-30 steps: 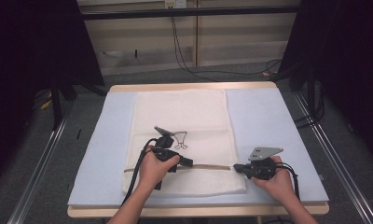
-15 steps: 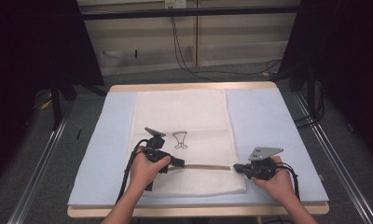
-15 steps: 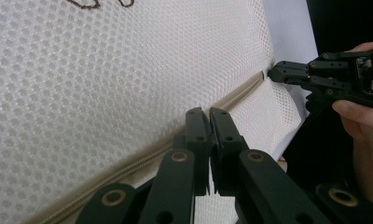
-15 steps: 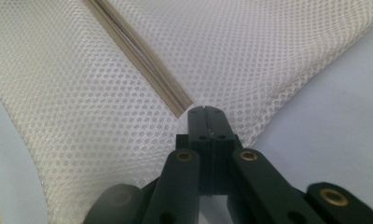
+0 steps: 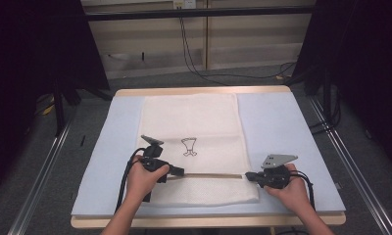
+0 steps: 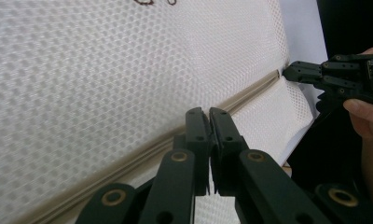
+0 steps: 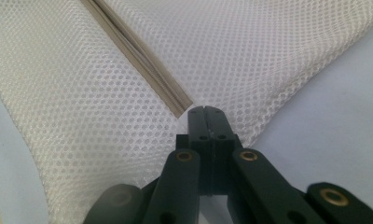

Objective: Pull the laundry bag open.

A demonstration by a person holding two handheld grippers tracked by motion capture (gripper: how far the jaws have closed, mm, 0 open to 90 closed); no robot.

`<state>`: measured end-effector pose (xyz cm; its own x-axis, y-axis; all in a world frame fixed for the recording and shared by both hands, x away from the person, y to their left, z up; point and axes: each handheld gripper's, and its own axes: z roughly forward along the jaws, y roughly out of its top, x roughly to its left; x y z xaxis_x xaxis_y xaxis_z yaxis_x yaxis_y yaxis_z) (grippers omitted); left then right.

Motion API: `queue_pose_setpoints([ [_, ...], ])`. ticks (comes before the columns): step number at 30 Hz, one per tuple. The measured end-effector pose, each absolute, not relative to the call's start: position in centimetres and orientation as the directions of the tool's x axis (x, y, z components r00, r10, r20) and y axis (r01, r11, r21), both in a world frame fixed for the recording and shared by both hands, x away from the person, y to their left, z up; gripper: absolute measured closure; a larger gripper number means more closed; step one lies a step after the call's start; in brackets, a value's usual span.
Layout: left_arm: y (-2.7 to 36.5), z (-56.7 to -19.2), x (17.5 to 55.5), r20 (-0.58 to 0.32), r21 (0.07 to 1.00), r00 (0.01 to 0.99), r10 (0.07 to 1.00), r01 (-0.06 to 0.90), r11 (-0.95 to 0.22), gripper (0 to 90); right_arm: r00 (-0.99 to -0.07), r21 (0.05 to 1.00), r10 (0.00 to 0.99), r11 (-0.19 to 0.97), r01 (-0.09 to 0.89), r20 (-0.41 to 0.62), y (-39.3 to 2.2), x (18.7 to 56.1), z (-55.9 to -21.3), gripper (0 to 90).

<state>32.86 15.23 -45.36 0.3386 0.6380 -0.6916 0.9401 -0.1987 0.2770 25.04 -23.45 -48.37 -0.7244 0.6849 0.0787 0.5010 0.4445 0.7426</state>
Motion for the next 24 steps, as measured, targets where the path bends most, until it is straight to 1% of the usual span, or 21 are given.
queue_pose_setpoints([
  [24, 20.4, -45.1, 32.6, -0.713, 0.265, 0.286, 0.640, 0.955, -0.132, 87.5, -0.726, 0.743, 0.682, 0.441, 0.503, 0.086, -23.5, 25.1, -48.4, 90.0],
])
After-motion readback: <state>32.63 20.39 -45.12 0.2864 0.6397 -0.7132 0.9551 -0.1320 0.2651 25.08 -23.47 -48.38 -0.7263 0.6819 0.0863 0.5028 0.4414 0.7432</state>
